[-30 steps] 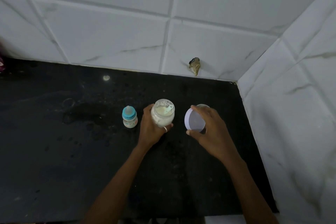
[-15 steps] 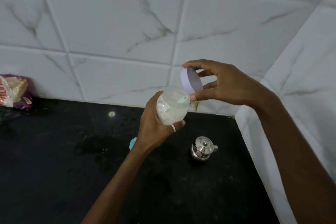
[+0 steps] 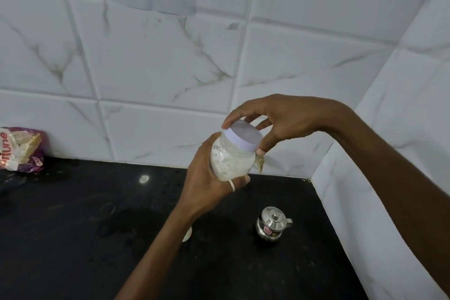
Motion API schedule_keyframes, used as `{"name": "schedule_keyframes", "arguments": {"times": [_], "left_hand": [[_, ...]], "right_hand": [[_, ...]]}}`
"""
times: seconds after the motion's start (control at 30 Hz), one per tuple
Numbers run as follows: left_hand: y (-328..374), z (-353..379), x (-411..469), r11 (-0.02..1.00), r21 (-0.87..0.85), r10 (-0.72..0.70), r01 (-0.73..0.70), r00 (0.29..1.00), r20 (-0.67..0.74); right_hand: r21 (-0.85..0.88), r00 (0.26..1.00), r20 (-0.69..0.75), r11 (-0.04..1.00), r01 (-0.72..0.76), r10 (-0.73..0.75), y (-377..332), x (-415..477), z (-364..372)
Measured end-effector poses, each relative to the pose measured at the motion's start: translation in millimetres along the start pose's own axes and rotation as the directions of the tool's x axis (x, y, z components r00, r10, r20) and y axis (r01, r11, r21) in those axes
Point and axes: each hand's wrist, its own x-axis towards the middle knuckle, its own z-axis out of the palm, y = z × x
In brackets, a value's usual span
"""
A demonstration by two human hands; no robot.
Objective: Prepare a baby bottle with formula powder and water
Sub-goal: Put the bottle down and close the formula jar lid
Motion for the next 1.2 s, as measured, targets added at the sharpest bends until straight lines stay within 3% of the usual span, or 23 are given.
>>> {"name": "schedule_keyframes", "arguments": {"times": [0.33, 0.67, 0.87, 0.97, 1.2], "left_hand": [[-11.5, 2.5, -9.3, 0.999, -0.027, -0.018, 0.018, 1.000, 0.002], [4.9, 5.6, -19.6, 0.997, 0.067, 0.045, -0.041, 0.997, -0.058], [-17.2, 11.6, -13.7, 0.996, 0.071, -0.055, 0.056, 0.998, -0.016], [-12.4, 9.3, -13.6, 0.998, 0.060, -0.019, 0.020, 0.999, -0.029], [3.1, -7.0, -26.0, 0.997, -0.014, 0.074, -0.075, 0.995, -0.070]], "right_hand": [[-0.066, 0.998, 0.046, 0.997, -0.028, 0.031, -6.8, 2.4, 10.3], [-0.231, 0.982, -0.066, 0.955, -0.187, 0.177, -26.0, -0.6, 21.3], [-0.266, 0.941, -0.149, 0.904, -0.335, 0.305, -29.1, 4.4, 34.6], [-0.232, 0.949, -0.121, 0.922, -0.311, 0.290, -30.5, 1.2, 31.1], [-0.162, 0.995, 0.073, 0.985, -0.056, 0.068, -25.7, -9.7, 17.5]]}}
